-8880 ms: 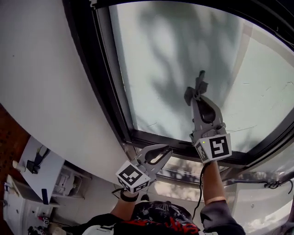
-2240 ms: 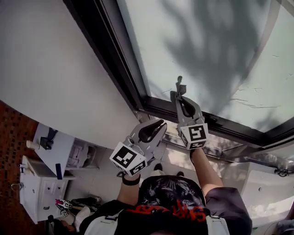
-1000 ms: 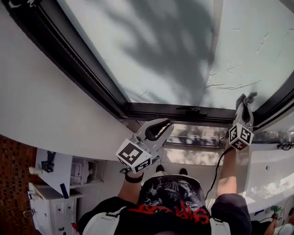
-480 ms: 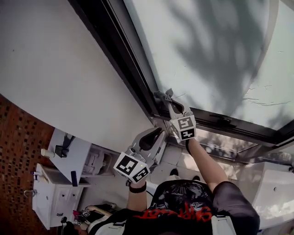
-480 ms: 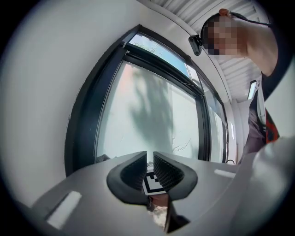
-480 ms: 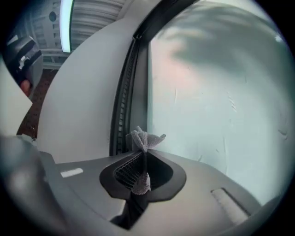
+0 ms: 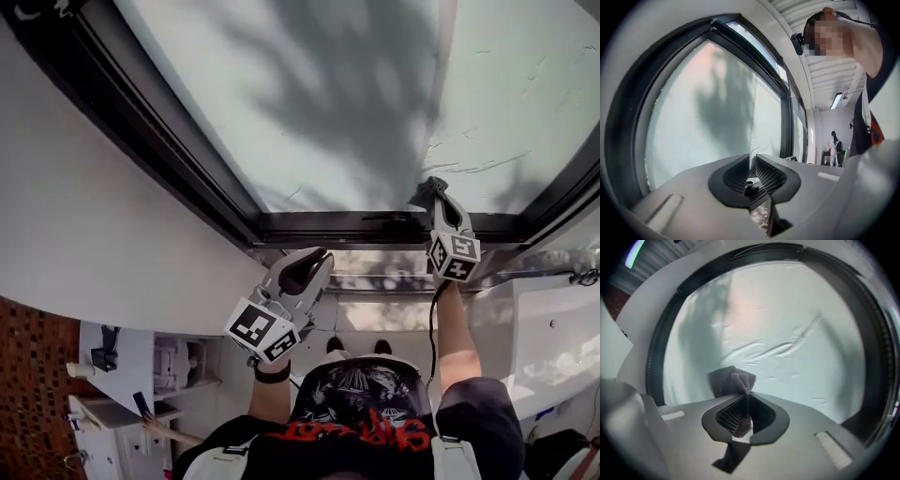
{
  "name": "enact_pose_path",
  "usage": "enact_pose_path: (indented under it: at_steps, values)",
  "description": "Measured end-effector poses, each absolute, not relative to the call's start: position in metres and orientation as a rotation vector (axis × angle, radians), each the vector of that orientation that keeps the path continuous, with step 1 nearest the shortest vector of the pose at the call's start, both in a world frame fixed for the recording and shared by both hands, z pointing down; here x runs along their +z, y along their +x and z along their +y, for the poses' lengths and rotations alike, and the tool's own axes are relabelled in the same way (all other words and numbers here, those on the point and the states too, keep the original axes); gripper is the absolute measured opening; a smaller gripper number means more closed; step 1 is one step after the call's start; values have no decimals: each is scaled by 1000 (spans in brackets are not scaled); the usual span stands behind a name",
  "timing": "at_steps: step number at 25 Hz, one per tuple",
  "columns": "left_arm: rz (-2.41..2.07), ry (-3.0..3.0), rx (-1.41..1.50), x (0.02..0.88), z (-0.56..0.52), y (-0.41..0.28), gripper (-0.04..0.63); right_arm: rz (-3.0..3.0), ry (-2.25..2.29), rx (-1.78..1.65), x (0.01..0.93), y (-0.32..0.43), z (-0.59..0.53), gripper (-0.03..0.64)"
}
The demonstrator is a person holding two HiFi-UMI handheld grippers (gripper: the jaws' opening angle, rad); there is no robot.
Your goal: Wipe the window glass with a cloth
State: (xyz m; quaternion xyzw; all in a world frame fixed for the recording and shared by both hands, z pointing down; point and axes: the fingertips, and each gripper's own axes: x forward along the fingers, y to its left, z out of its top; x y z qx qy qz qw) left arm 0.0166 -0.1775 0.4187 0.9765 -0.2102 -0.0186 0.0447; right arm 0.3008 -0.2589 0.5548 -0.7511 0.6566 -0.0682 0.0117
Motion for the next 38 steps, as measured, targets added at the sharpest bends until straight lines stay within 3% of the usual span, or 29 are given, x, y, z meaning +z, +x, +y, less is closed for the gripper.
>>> enact_pose_path:
  at_steps: [7, 11, 14, 18, 21, 24, 26, 33, 38]
  values:
    - [-542, 3006, -31, 420, -166, 58, 34, 1266, -2783, -338, 575, 541, -128, 25]
    - [-652, 2982, -42, 426, -168, 40, 34, 1206, -2794, -328, 566, 562, -122, 25]
    - [-716, 2962, -34, 432, -178, 20, 34, 1541, -2606, -243, 546, 450, -169, 25]
    - [-845, 2947, -34, 426, -189, -17, 34, 2237, -1991, -163, 518, 179, -252, 25]
    - [-962, 2931, -58, 423, -190, -43, 34, 2590, -1620, -135, 524, 17, -290, 25]
    - [-1045, 2901, -59, 418, -190, -77, 34, 2772, -1481, -188, 542, -86, -330, 25]
    - [-1080, 2878, -57, 418, -188, -92, 34, 2825, -1522, -246, 559, -106, -353, 25]
    - [-1010, 2894, -98, 416, -200, -79, 34, 2519, -2005, -322, 575, 76, -326, 25]
    - [-721, 2983, -101, 412, -200, 16, 34, 2163, -2352, -330, 579, 267, -246, 25]
